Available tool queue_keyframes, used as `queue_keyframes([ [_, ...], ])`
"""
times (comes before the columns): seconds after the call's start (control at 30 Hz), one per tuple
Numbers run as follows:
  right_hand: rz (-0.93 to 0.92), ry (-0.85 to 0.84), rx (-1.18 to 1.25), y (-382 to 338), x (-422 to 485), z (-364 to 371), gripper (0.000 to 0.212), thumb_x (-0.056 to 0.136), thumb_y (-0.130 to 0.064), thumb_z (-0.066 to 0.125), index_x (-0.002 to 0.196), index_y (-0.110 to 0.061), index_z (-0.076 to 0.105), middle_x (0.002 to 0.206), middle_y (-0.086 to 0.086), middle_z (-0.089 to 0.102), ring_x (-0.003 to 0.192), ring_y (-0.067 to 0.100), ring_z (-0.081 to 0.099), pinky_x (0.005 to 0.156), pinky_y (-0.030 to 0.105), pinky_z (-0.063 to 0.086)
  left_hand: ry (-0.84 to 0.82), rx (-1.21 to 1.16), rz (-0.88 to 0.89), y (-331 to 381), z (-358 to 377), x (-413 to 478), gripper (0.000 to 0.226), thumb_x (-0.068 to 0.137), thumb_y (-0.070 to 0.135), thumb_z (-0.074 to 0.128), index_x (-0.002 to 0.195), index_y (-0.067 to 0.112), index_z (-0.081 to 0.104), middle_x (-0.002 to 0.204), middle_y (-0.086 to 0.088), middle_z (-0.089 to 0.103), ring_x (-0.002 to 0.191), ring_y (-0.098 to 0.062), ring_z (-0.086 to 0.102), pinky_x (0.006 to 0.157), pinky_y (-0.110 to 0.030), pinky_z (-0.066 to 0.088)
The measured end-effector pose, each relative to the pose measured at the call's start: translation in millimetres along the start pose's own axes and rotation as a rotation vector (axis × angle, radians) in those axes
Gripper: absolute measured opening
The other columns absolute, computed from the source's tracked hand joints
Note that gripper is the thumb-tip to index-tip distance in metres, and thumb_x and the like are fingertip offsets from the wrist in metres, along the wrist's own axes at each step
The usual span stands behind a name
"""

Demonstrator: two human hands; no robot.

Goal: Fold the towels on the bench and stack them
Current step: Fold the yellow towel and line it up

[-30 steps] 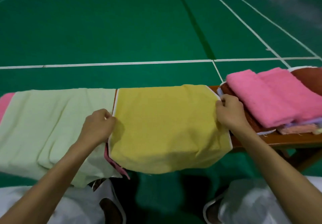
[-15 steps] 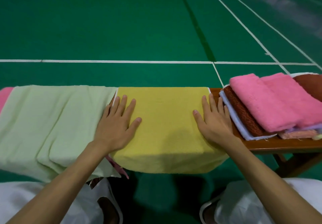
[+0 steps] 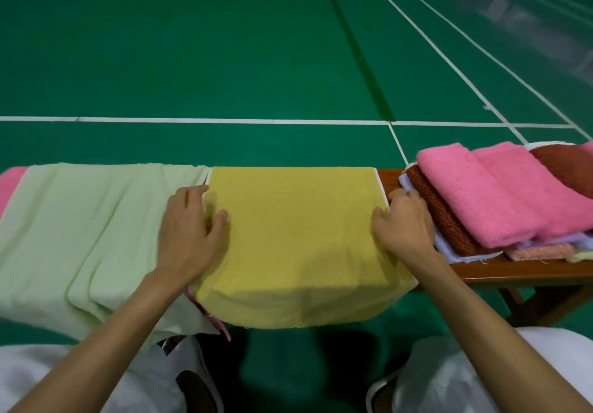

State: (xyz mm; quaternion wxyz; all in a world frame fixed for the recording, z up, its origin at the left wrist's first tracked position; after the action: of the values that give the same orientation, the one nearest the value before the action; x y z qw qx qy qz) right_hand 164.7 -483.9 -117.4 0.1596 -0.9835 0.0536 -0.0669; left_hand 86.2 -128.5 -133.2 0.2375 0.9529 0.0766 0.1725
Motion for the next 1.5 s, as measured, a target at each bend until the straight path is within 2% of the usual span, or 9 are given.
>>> queue_keyframes([
  [0.13, -0.003, -0.018, 0.036, 4.3, 0.3, 1.6, 0.016, 0.095, -0.026, 0.063, 0.091, -0.011, 0.058, 0.097, 0.01, 0.063, 0.089, 0.031, 0.063, 0.071, 0.038, 0.051, 0.032, 0.108, -0.138, -5.6, -3.7, -3.0, 0.047, 0.089, 0.047, 0.073, 0.11, 0.008, 0.058, 0.107, -0.01, 0.055, 0.099, -0.029, 0.05, 0.074, -0.041, 0.046],
  [0.3, -0.041, -0.006, 0.19, 9.4, -0.9, -3.6, 0.016, 0.1, -0.022, 0.057, 0.087, -0.014, 0.054, 0.084, 0.004, 0.061, 0.078, 0.024, 0.059, 0.069, 0.042, 0.051, 0.002, 0.054, -0.057, -3.4, -7.8, 1.0, 0.017, 0.096, 0.029, 0.067, 0.088, 0.017, 0.058, 0.085, 0.001, 0.056, 0.079, -0.022, 0.053, 0.062, -0.04, 0.046],
  [0.4, 0.044, -0.061, 0.483, 14.3, -0.1, -13.5, 0.007, 0.102, -0.019, 0.057, 0.1, -0.012, 0.055, 0.086, 0.002, 0.062, 0.078, 0.021, 0.058, 0.069, 0.037, 0.047, -0.055, -0.175, -0.024, 1.9, -11.5, 2.2, 0.016, 0.102, 0.026, 0.06, 0.09, 0.019, 0.054, 0.078, 0.003, 0.062, 0.069, -0.017, 0.059, 0.058, -0.039, 0.049],
  [0.5, 0.148, -0.205, 0.896, 14.5, -4.5, -23.9, 0.026, 0.098, -0.006, 0.063, 0.12, -0.016, 0.055, 0.096, 0.003, 0.067, 0.08, 0.02, 0.066, 0.063, 0.025, 0.049, -0.194, -0.586, -0.271, 10.8, -19.5, 3.9, 0.014, 0.105, 0.025, 0.057, 0.1, 0.014, 0.051, 0.065, 0.001, 0.069, 0.052, -0.005, 0.057, 0.052, -0.025, 0.044],
  [0.63, 0.082, -0.345, 1.118, 15.0, -9.0, -35.2, 0.043, 0.091, 0.01, 0.066, 0.128, -0.013, 0.065, 0.102, 0.007, 0.078, 0.095, 0.021, 0.076, 0.069, 0.021, 0.059, -0.351, -0.889, -0.414, 9.7, -32.0, 7.8, 0.033, 0.096, 0.006, 0.069, 0.125, 0.018, 0.058, 0.094, -0.012, 0.08, 0.086, -0.025, 0.078, 0.074, -0.036, 0.058],
  [0.83, -0.074, -0.255, 1.017, 21.1, -10.2, -59.5, 0.034, 0.089, 0.005, 0.071, 0.119, -0.012, 0.073, 0.104, 0.006, 0.079, 0.1, 0.02, 0.075, 0.086, 0.03, 0.061, -0.394, -0.739, -0.297, 3.6, -56.0, 10.8, 0.036, 0.09, 0.003, 0.074, 0.122, 0.019, 0.072, 0.09, -0.013, 0.08, 0.088, -0.019, 0.077, 0.079, -0.027, 0.058],
  [1.13, -0.21, -0.027, 0.557, 19.0, -5.0, -105.7, 0.019, 0.088, -0.013, 0.079, 0.105, -0.018, 0.079, 0.076, -0.014, 0.074, 0.07, -0.005, 0.07, 0.066, 0.011, 0.056, -0.197, -0.542, -0.14, 11.7, -82.6, 21.0, 0.003, 0.091, 0.016, 0.076, 0.093, 0.017, 0.079, 0.069, -0.007, 0.076, 0.058, -0.017, 0.072, 0.053, -0.016, 0.05],
  [1.27, -0.179, 0.049, 0.466, 11.8, -4.6, -112.1, 0.009, 0.091, -0.019, 0.077, 0.099, -0.023, 0.08, 0.052, -0.014, 0.066, 0.044, 0.007, 0.059, 0.051, 0.029, 0.055, -0.133, -0.567, -0.219, 13.5, -79.7, 28.5, 0.007, 0.095, 0.021, 0.073, 0.091, 0.015, 0.075, 0.048, -0.013, 0.062, 0.036, -0.019, 0.05, 0.042, -0.019, 0.042],
  [1.5, 0.129, -0.056, 1.083, -18.9, 36.6, -102.5, 0.01, 0.105, -0.012, 0.055, 0.109, -0.003, 0.059, 0.085, 0.017, 0.077, 0.05, 0.02, 0.07, 0.044, 0.026, 0.056, -0.252, -0.945, -0.361, 38.4, -66.0, 66.9, 0.015, 0.104, 0.026, 0.058, 0.107, 0.012, 0.065, 0.099, -0.011, 0.08, 0.076, -0.021, 0.078, 0.057, -0.02, 0.056],
])
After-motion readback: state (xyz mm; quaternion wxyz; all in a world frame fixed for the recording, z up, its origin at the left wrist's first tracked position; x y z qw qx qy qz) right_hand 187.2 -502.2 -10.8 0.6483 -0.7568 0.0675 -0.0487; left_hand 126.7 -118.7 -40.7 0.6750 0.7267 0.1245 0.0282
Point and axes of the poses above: each hand's wrist, its own x-axis towards the middle knuckle, its own z-axis out of the palm, y = z × x, the point moved 3 cm from there along x, towards the middle knuckle
